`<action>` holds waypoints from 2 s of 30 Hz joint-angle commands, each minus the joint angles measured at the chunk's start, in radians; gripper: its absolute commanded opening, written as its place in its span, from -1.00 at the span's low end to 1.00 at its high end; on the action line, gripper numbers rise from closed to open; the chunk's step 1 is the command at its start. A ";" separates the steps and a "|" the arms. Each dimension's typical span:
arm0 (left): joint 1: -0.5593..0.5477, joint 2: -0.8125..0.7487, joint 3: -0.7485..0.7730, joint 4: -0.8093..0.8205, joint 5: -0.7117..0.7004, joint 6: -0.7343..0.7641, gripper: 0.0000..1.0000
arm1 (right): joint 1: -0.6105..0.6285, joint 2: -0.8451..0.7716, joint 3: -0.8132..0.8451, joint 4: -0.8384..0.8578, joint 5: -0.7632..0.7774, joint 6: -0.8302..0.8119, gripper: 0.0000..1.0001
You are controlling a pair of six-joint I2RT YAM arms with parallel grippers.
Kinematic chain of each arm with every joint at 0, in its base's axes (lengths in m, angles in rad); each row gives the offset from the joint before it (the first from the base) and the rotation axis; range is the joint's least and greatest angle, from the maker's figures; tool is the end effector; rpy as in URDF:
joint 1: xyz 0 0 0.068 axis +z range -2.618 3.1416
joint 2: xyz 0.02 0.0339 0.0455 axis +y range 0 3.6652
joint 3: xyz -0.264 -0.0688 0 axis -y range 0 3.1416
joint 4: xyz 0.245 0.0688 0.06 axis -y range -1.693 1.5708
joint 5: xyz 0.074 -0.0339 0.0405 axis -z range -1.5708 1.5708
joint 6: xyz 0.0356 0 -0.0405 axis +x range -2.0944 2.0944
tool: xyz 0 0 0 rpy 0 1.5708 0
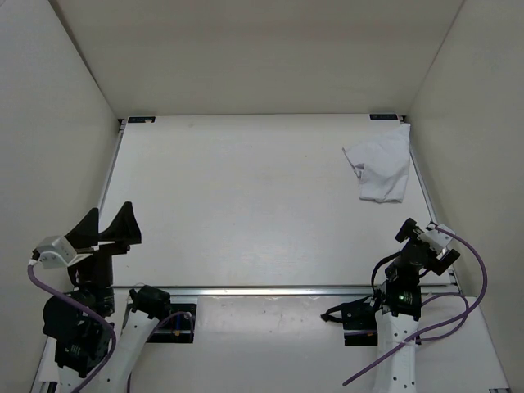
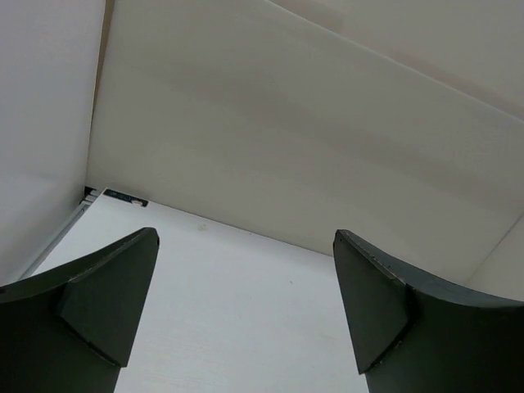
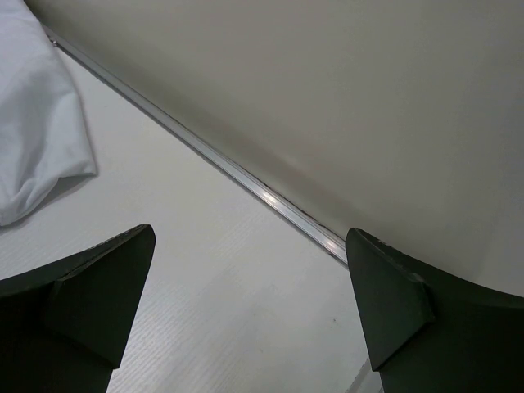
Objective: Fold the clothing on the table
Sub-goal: Grab the skirt from the pile
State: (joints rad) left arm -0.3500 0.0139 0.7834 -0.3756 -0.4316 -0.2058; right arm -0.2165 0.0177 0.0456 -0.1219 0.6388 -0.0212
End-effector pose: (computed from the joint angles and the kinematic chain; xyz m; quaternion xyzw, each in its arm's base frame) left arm -0.0057 0.0180 0.3715 -0.1386 0.5536 -0.1086 0.8139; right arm 0.0945 -0.0425 0.1754 0.2788 0.6782 -0.3064 0.6070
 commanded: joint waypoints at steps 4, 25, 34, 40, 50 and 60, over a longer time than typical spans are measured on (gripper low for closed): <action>0.049 0.014 0.027 -0.119 0.017 -0.093 0.97 | 0.006 -0.002 -0.079 0.047 0.010 0.007 0.98; -0.090 0.103 -0.136 -0.121 0.226 -0.153 0.98 | -0.007 -0.007 -0.073 0.047 0.002 0.007 0.98; -0.034 0.070 -0.191 -0.106 0.251 -0.170 0.97 | 0.003 -0.005 -0.075 0.041 0.013 0.009 0.98; -0.027 0.107 -0.191 -0.098 0.238 -0.179 0.97 | -0.001 -0.002 -0.075 0.048 0.007 0.015 0.98; -0.040 0.138 -0.199 -0.046 0.243 -0.181 0.98 | -0.047 -0.002 0.097 -0.004 0.123 0.125 0.99; -0.041 0.187 -0.164 -0.011 0.290 -0.153 0.98 | 0.042 -0.010 0.370 0.010 -0.244 0.153 0.98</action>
State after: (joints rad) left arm -0.3882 0.1764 0.5938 -0.4080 -0.1684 -0.3790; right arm -0.1806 0.0177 0.3447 -0.1333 0.5114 0.0814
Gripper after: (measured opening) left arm 0.987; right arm 0.994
